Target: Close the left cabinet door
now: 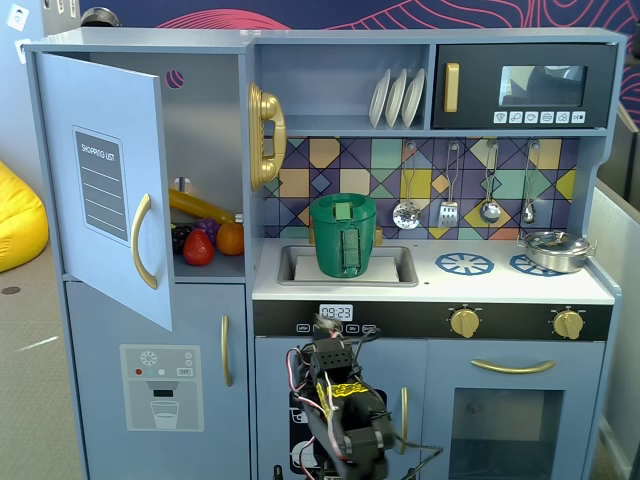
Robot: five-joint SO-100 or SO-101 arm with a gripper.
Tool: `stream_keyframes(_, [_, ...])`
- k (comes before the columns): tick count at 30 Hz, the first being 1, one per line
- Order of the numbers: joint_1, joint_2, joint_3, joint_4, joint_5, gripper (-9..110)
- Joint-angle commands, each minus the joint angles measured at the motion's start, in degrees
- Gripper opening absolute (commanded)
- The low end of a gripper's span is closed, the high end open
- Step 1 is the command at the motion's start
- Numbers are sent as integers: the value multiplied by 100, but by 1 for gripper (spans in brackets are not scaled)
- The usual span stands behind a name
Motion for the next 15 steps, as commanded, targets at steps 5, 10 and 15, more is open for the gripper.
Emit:
stream_keyframes(5, [-2971,-290,-1318,-1758,-352,0])
stream_keyframes(10, [-4518,-457,-2083,-1767,-896,0])
stream_keyframes(15, [-5353,-554,-2575,-1828,-1441,0])
